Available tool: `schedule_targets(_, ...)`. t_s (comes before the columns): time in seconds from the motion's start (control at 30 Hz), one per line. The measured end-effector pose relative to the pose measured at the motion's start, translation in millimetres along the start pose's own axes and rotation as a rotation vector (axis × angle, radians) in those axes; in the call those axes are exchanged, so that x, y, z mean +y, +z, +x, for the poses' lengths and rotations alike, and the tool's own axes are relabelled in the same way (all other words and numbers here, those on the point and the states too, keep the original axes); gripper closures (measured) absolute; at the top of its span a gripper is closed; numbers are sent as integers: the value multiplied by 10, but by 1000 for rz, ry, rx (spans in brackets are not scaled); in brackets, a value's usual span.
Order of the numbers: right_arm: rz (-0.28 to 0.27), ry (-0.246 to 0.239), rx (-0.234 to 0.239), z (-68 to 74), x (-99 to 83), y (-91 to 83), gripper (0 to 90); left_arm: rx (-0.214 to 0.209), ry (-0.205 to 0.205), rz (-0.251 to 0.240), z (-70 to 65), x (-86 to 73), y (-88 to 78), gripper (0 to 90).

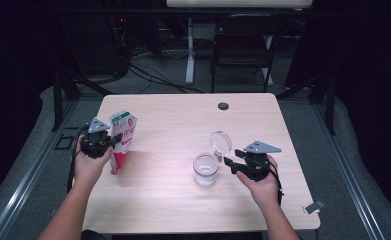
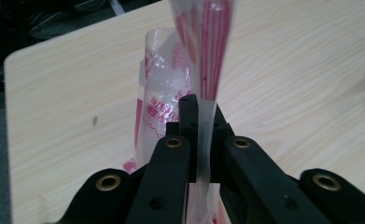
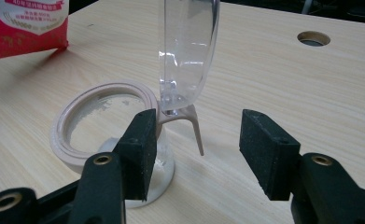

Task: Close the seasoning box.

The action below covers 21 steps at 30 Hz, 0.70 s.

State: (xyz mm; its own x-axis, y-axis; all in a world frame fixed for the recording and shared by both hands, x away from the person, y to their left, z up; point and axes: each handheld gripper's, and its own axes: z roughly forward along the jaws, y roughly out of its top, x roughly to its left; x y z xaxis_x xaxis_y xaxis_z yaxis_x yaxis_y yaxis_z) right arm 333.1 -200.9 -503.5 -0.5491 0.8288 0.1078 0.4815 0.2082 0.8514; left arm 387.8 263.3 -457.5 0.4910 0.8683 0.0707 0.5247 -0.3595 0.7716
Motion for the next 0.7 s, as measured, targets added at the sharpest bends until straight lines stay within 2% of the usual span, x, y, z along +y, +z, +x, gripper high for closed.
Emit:
schedule_targets(0.13, -5, 3, -4, -4, 2, -5, 464, 1, 12, 3, 47, 131, -45, 900)
schedule_targets(0.23, -4, 1, -3, -15, 3, -7, 464, -10, 27, 2, 20, 212, -69, 900)
schedule_targets(0.3, -3, 2, -3, -20, 3, -13, 465, -30, 27, -15, -19, 259, -77, 900)
schedule_targets(0.53, -10, 10, -3, -27, 5, -23, 464, -95, 61, -35, -230, 419, -73, 900)
schedule_targets(0.7, -18, 16, -2, -30, 3, -22, 462, -155, 89, -47, -439, 517, -12, 900)
